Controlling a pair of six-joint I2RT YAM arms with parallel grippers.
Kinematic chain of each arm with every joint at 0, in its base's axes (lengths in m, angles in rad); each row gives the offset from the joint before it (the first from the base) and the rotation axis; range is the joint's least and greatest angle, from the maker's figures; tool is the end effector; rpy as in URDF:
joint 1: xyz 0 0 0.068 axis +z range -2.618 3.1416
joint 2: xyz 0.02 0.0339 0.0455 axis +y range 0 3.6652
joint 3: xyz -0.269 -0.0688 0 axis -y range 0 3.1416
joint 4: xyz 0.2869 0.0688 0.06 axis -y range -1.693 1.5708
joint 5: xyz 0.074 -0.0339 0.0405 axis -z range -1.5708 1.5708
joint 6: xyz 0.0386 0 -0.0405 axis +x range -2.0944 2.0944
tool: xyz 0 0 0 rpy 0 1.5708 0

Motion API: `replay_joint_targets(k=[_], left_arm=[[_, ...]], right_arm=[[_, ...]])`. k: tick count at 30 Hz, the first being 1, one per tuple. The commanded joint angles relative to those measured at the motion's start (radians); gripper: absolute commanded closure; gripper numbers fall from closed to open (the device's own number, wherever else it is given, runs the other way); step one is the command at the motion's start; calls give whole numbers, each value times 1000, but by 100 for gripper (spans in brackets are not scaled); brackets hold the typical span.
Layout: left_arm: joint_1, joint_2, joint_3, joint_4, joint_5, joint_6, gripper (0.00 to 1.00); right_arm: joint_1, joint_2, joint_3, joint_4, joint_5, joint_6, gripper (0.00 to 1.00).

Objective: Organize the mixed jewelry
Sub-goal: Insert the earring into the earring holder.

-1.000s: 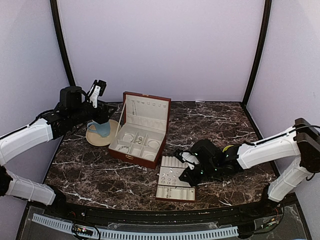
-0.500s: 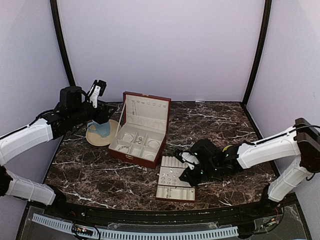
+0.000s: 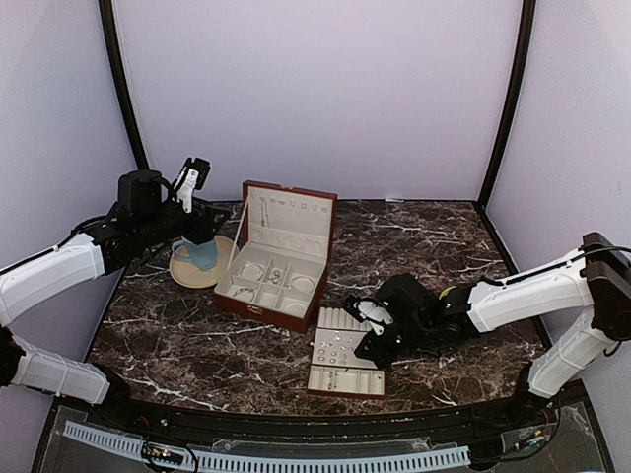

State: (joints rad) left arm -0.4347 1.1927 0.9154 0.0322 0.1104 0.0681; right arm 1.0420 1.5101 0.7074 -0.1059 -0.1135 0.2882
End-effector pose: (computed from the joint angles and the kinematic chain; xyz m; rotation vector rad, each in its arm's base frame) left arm 0.2903 -0.1395 0.3154 0.5309 1.7503 -0.3593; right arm 0.1553 0.2744 0.1287 -1.0073 2.4063 0.6699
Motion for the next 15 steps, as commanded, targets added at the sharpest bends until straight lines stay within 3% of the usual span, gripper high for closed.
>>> replay_joint_targets(k=[1, 15], left_arm=[[3, -1, -10, 11, -10, 12, 44], [2, -2, -11, 11, -12, 15, 44]], right_arm=[[16, -1, 20, -25, -14, -10, 97], [46, 39, 52, -64, 40, -43, 98]])
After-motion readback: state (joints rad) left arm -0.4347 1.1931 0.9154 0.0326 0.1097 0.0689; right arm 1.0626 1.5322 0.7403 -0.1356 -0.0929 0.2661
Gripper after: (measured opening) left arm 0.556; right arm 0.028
